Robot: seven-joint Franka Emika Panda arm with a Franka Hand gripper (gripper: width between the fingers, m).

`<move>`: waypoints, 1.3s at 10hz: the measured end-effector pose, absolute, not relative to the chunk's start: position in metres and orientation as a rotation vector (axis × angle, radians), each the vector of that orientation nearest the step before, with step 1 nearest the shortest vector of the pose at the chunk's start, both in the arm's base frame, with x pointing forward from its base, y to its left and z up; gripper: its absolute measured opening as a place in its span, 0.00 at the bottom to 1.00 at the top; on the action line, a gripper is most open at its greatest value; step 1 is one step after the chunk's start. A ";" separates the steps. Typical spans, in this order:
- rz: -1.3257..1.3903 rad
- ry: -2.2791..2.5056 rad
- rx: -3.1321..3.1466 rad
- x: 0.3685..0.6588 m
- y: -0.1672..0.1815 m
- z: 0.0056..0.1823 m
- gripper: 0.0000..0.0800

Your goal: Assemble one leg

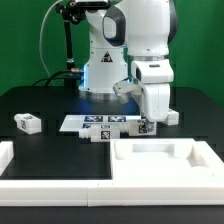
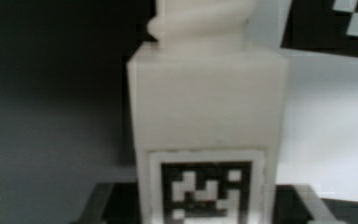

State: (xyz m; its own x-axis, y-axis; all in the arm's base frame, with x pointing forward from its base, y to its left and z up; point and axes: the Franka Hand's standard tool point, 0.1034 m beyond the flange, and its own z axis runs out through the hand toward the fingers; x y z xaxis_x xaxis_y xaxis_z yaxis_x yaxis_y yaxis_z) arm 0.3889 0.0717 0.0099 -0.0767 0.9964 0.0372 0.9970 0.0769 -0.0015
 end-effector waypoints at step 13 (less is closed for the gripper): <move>0.044 -0.607 -3.003 0.414 0.105 0.019 0.36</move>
Offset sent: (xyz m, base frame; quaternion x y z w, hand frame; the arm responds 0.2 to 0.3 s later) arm 0.0097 0.0299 -0.0011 -0.0618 0.0562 0.2243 0.9709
